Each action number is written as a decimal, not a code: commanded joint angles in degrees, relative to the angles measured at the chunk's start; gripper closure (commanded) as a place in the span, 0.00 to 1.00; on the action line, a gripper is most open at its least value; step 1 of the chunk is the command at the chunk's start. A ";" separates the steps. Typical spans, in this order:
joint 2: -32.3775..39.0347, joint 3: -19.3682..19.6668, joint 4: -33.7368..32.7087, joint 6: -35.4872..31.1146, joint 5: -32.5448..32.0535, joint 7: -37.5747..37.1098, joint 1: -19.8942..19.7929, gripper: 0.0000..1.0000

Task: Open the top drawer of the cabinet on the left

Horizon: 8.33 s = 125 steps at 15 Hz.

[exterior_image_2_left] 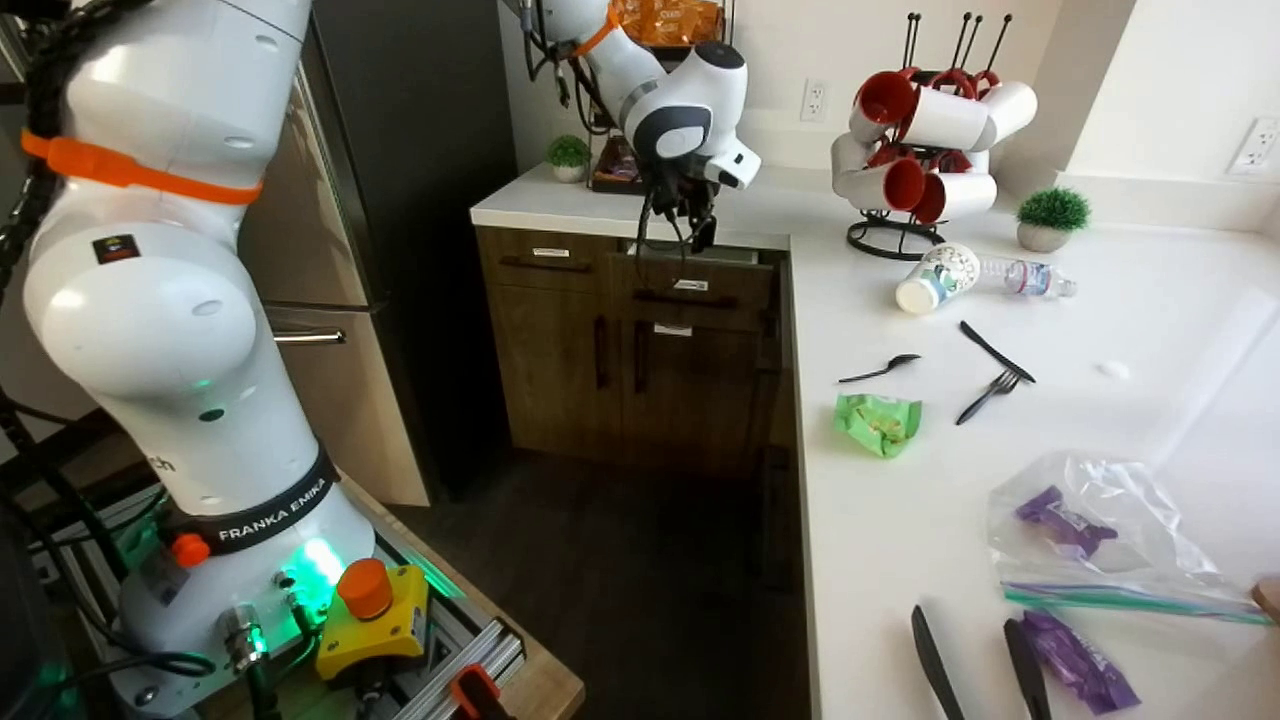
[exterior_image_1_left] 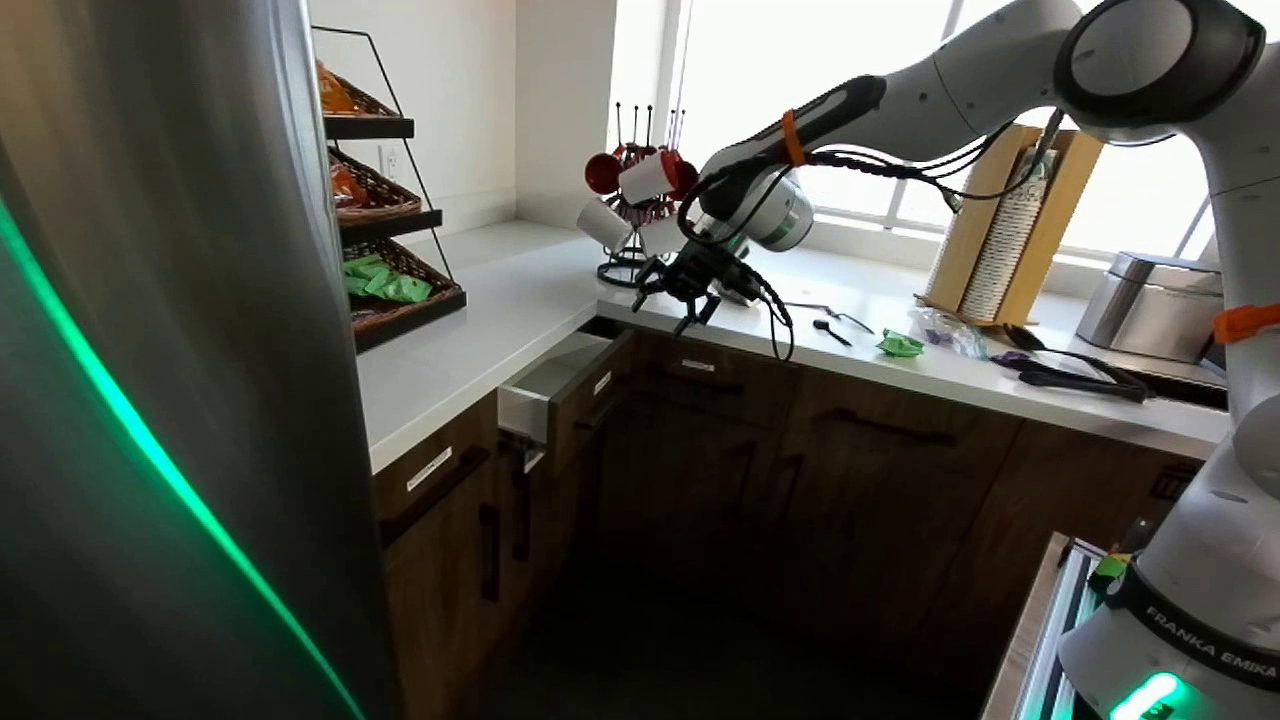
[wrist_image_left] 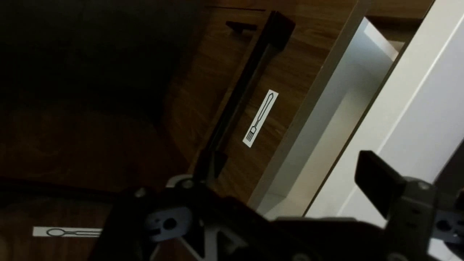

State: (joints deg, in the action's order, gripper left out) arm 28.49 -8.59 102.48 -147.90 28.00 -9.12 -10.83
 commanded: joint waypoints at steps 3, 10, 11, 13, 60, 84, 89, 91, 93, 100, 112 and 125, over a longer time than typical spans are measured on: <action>0.36 1.85 -0.75 -0.39 -2.76 3.27 3.76 0.00; 3.10 2.08 -3.96 -0.89 -10.56 11.68 6.33 0.00; 3.96 3.01 -4.69 -1.42 -13.09 11.92 7.56 0.25; 5.63 3.11 -6.54 -2.35 -16.69 13.73 9.03 0.34; 19.36 10.51 -23.52 14.63 -35.46 9.99 19.11 1.00; 11.77 22.71 -17.14 10.58 -33.33 -29.52 19.91 1.00; 12.57 23.21 -16.53 10.77 -34.39 -33.70 17.50 0.99; 12.25 23.44 -14.62 10.76 -34.36 -35.67 17.00 0.99; 12.09 23.41 -14.09 10.76 -34.36 -36.36 17.04 0.99; 17.10 27.38 -15.47 9.24 -37.67 -45.50 17.91 1.00; 22.12 31.17 -15.86 -0.30 -40.15 -47.20 18.01 1.00; 21.53 32.23 -14.47 -5.46 -41.75 -44.85 19.44 1.00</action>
State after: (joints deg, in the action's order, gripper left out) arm 50.50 23.37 87.66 -149.34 -12.36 -54.39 8.11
